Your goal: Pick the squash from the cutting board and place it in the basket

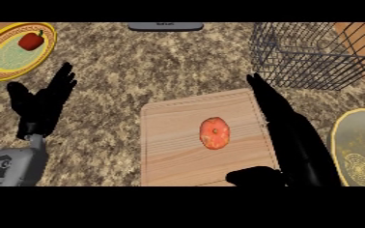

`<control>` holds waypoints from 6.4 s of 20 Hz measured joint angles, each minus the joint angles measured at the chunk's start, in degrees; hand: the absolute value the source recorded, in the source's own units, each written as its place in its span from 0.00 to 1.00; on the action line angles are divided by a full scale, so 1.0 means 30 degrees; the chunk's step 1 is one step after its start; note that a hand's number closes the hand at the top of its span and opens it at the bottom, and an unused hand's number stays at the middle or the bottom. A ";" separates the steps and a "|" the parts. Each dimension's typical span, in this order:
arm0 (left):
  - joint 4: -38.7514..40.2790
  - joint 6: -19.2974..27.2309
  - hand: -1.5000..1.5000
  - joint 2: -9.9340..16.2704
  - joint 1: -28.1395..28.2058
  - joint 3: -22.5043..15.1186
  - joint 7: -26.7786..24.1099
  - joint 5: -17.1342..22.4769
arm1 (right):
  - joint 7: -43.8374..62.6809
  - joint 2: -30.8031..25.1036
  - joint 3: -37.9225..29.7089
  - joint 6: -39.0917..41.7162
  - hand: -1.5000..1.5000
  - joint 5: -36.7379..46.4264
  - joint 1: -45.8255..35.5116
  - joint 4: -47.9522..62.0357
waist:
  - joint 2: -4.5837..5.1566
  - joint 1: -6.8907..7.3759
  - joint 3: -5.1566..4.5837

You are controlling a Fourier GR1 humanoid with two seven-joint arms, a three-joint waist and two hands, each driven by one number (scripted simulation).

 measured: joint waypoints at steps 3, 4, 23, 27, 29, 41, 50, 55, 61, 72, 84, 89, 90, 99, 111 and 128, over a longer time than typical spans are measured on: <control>-0.0058 -0.0197 0.50 0.0029 0.0028 0.0251 0.0147 -0.0056 | -0.1121 0.0763 0.0352 -0.1811 0.00 0.1239 0.0821 0.1130 | 0.0016 0.0065 0.0004; -0.0076 -0.0249 0.50 -0.0045 0.0103 0.0277 0.0058 -0.0130 | -0.1540 0.1037 0.0400 -0.2405 0.00 0.1493 0.1005 0.1560 | 0.0017 0.0080 0.0003; -0.0782 -0.1372 0.50 -0.0939 0.0474 0.1589 0.0613 -0.1148 | -0.5547 0.2523 -0.0643 -0.3842 0.00 0.2504 0.1923 0.8459 | 0.0021 0.0104 -0.0003; -0.0467 -0.1596 0.50 -0.1222 0.0045 0.1839 0.0751 -0.1550 | -0.5875 0.2825 -0.0885 -0.3657 0.00 0.2488 0.1992 0.8392 | 0.0021 0.0084 -0.0003; -0.0346 -0.1734 0.50 -0.1171 -0.0063 0.2051 0.0782 -0.1619 | -0.6258 0.2839 -0.0802 -0.3538 0.00 0.2288 0.2373 0.8042 | 0.0022 0.0074 -0.0005; -0.0503 -0.2355 0.50 -0.1672 -0.0183 0.2719 0.0891 -0.2090 | -0.7313 0.3257 0.0193 -0.4255 0.00 0.3164 0.3327 0.8634 | 0.0020 0.0076 -0.0006; -0.0121 -0.2563 0.50 -0.1976 -0.0446 0.3030 0.0782 -0.2494 | -0.7237 0.3368 0.0273 -0.4996 1.00 0.3964 0.2291 1.1269 | 0.0023 0.0097 -0.0008; -0.0212 -0.2568 0.50 -0.2151 -0.0318 0.3099 0.0767 -0.2658 | -0.7160 0.3279 0.0867 -0.4444 1.00 0.4650 0.1866 1.1851 | -0.0059 0.0094 -0.0047; -0.0125 -0.2735 0.50 -0.2328 -0.0362 0.3150 0.0772 -0.2811 | -0.7638 0.3239 0.0913 -0.4778 1.00 0.4466 0.1056 1.3031 | -0.0197 0.0066 -0.0128; -0.0201 -0.2961 0.50 -0.2165 -0.0060 0.3458 0.0600 -0.2756 | -0.8900 0.2016 0.7252 -0.2680 1.00 0.5431 0.4722 0.8914 | -0.0153 -0.0035 -0.0064; -0.0499 -0.3020 0.50 -0.2057 0.0217 0.3678 0.0861 -0.2636 | -1.2552 0.2336 0.8959 -0.6805 1.00 0.3547 0.7913 0.5884 | -0.0154 -0.0291 -0.0005; -0.0527 -0.2929 0.50 -0.2031 0.0180 0.3713 0.0948 -0.2703 | -1.2536 0.2386 0.8438 -0.8286 1.00 0.4668 0.7977 0.5664 | -0.0181 -0.0405 -0.0032; -0.0631 -0.2896 0.50 -0.2069 0.0200 0.3681 0.0973 -0.2718 | -1.2345 0.2339 0.8227 -0.8350 1.00 0.5004 0.7871 0.5488 | -0.0186 -0.0387 -0.0036; -0.0729 -0.2742 0.50 -0.2352 0.0239 0.3408 0.0954 -0.2931 | -0.8712 0.2279 0.6471 -0.6253 1.00 0.6772 0.5305 0.0430 | -0.0133 -0.0238 -0.0065; -0.0758 -0.2754 0.50 -0.2494 -0.0245 0.3174 0.1072 -0.3101 | -0.0429 0.3213 -0.1531 -0.1001 1.00 0.3678 -0.6255 -0.1303 | 0.0037 0.0285 -0.0042; -0.0296 -0.3100 0.50 -0.2353 -0.0399 0.3638 0.0879 -0.2952 | -0.7350 -0.1469 -1.0660 -0.1052 1.00 -0.0037 -0.8161 0.6557 | 0.0048 0.0164 -0.0001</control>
